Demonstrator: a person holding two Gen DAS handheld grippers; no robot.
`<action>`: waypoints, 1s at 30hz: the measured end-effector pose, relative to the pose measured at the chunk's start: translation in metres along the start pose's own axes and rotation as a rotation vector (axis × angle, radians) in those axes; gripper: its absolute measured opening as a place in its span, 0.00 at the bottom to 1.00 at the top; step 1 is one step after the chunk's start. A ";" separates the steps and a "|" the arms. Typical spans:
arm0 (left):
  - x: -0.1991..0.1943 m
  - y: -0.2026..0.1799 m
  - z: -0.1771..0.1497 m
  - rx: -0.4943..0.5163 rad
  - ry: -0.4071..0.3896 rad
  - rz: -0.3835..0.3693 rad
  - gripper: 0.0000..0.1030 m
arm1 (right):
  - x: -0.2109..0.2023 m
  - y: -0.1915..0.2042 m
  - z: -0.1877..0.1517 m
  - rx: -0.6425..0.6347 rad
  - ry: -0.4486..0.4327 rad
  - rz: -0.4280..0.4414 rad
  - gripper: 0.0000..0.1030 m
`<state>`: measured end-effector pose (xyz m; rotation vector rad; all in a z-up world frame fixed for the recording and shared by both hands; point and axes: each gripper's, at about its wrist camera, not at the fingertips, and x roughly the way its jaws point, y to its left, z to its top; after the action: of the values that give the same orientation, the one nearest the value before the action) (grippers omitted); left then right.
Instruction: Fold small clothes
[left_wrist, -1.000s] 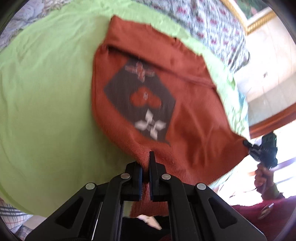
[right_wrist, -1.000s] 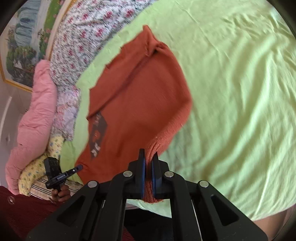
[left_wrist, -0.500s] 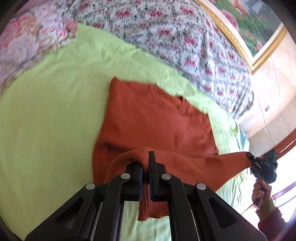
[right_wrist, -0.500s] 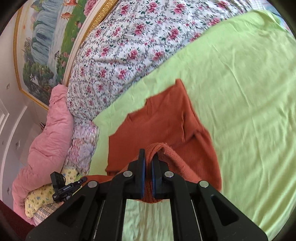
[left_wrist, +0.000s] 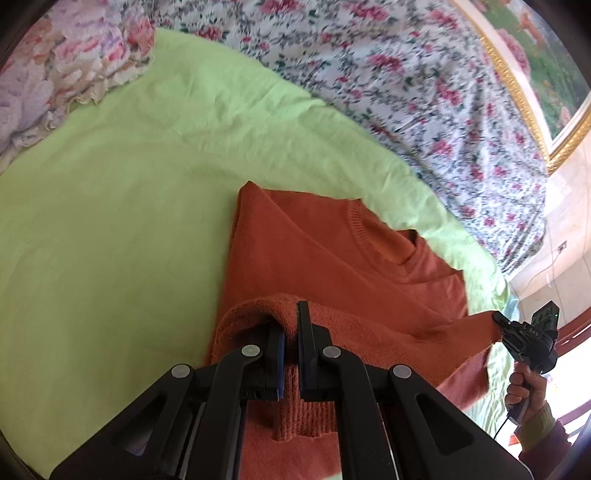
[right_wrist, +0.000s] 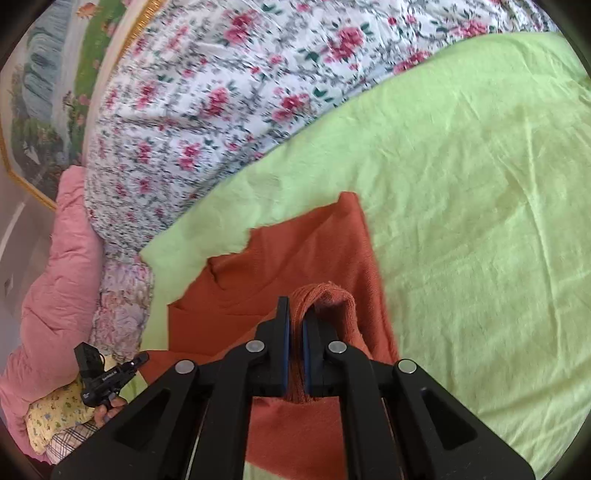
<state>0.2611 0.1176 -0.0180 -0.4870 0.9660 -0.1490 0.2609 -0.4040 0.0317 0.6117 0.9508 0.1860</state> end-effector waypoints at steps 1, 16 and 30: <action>0.007 0.002 0.003 -0.008 0.008 0.004 0.03 | 0.006 -0.004 0.002 0.005 0.006 -0.015 0.06; 0.030 -0.001 0.006 -0.009 0.113 0.024 0.27 | 0.033 -0.025 0.012 0.035 0.049 -0.138 0.26; 0.075 -0.114 -0.078 0.285 0.380 -0.133 0.30 | 0.082 0.080 -0.085 -0.363 0.413 0.062 0.29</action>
<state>0.2498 -0.0334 -0.0587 -0.2622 1.2594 -0.5066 0.2490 -0.2709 -0.0169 0.2685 1.2586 0.5436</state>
